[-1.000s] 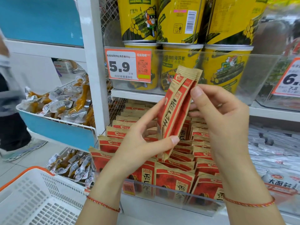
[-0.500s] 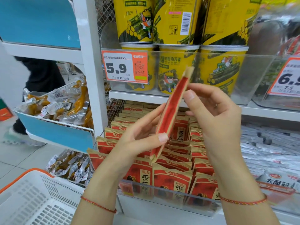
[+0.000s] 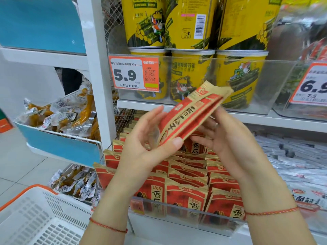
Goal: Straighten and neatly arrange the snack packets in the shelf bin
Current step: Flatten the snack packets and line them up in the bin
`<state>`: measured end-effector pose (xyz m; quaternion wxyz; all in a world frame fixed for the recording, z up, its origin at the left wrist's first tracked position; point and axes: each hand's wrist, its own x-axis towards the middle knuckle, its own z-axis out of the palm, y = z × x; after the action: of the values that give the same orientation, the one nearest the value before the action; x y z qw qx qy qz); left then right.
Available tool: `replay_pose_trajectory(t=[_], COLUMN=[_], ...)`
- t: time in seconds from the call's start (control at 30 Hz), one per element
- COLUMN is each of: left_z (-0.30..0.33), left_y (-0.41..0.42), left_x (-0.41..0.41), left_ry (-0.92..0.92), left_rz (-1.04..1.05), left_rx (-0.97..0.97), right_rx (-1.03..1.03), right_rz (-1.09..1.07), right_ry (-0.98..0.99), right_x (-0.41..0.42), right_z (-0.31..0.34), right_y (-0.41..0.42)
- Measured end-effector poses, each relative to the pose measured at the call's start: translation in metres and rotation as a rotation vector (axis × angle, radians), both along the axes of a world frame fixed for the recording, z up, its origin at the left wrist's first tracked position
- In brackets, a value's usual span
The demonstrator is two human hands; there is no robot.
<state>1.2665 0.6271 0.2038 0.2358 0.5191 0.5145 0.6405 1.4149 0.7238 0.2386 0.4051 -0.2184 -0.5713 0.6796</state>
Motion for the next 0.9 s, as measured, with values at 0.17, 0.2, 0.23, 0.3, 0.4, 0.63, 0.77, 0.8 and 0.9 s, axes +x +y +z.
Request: replay_pose_trajectory(t=[0.17,0.2,0.23,0.3,0.4,0.63,0.77,0.8,0.9], left_z=[-0.005,-0.005,-0.004,-0.002,0.0,-0.001,-0.004,-0.006,-0.009], left_y=[0.002,0.002,0.002,0.002,-0.001,-0.002,0.007,0.008,0.01], left_x=[0.006,0.005,0.002,-0.004,-0.013,-0.011,-0.005,-0.004,0.001], left_ry=[0.358,0.311,0.209,-0.012,-0.129,-0.225,-0.031,0.039,0.259], left_rz=[0.225,0.184,0.112,-0.067,-0.245,-0.442,-0.014,0.081,0.182], left_rx=[0.079,0.089,0.093,0.073,-0.007,-0.068,-0.144,-0.171,-0.336], right_rx=[-0.121,-0.118,-0.107,-0.043,0.057,0.167,0.368,0.421,0.587], right_rz=[0.063,0.075,0.083,0.088,0.08,0.088,-0.135,-0.193,-0.322], right_ry=[0.131,0.127,0.115,0.067,0.037,0.163,0.104,0.083,-0.033], right_x=[0.004,0.006,0.007,0.009,0.012,0.021,0.027,0.03,0.038], right_z=[0.002,0.003,0.003,0.003,0.001,0.003,0.006,0.007,0.013], right_y=[0.002,0.002,0.002,0.002,0.005,0.008,0.012,0.013,0.01])
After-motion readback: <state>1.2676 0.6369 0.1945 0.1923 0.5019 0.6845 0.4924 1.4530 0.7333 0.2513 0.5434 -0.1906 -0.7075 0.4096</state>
